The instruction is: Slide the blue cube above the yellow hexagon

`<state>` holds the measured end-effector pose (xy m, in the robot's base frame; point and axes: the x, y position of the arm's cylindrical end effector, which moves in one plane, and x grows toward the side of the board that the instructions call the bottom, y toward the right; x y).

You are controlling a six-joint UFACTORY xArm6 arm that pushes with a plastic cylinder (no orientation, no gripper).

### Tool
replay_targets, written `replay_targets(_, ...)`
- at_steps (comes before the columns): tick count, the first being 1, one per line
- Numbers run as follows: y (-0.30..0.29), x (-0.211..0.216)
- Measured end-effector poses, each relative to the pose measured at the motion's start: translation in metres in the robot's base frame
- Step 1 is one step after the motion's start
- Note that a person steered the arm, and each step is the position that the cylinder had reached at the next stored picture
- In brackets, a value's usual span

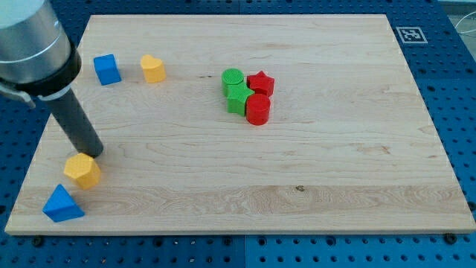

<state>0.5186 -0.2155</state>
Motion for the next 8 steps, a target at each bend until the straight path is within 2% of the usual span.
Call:
replay_targets(1, 0.0, 0.016)
replay_targets(3, 0.002, 0.005)
replay_targets(4, -0.061, -0.035)
replay_targets(5, -0.089, -0.05)
replay_targets(6, -0.089, -0.094)
replay_targets(7, -0.089, -0.094)
replay_targets(8, -0.089, -0.156)
